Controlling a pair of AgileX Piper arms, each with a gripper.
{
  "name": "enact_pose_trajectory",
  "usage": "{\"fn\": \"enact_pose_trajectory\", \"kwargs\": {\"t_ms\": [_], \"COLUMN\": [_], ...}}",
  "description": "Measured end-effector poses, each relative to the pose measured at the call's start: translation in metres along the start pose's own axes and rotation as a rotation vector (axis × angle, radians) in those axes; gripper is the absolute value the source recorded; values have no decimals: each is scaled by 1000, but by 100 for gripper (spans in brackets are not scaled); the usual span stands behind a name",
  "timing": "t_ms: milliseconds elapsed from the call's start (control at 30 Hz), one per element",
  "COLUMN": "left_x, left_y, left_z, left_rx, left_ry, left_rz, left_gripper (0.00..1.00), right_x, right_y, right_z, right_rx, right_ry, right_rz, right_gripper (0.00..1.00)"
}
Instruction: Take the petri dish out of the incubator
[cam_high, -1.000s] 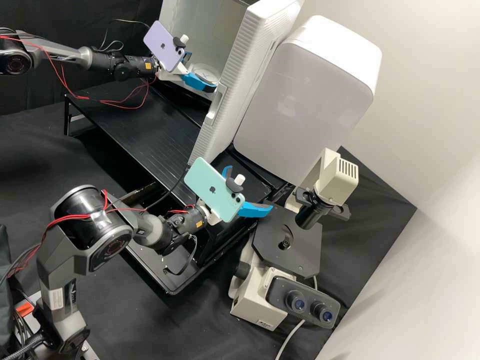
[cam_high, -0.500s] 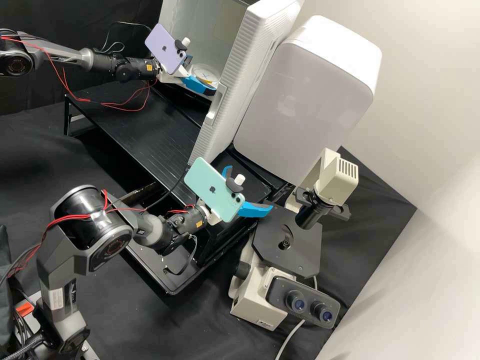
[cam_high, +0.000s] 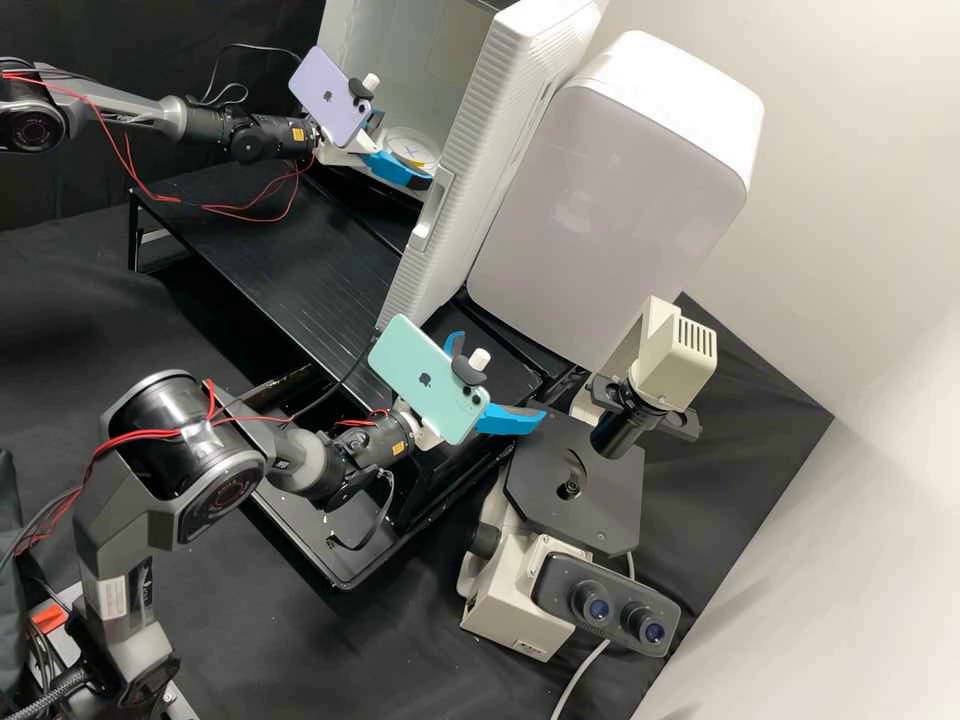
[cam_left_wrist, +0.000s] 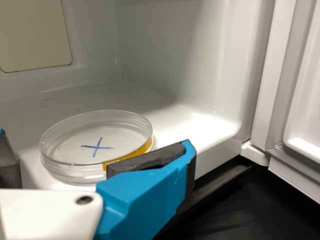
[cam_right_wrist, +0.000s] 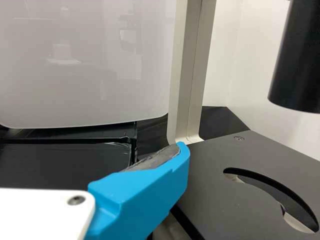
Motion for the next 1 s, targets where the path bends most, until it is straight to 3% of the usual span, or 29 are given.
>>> {"fn": "enact_pose_trajectory", "kwargs": {"t_ms": [1000], "left_x": [-1], "left_y": [-2], "left_z": [1], "left_rx": [20], "left_ry": [-14], "left_rz": [3], "left_gripper": [0], "right_x": [0], "right_y": [0], "right_z": [0], "right_rx": [0], "right_ry": [0], "right_rz": [0], "right_gripper": [100]}}
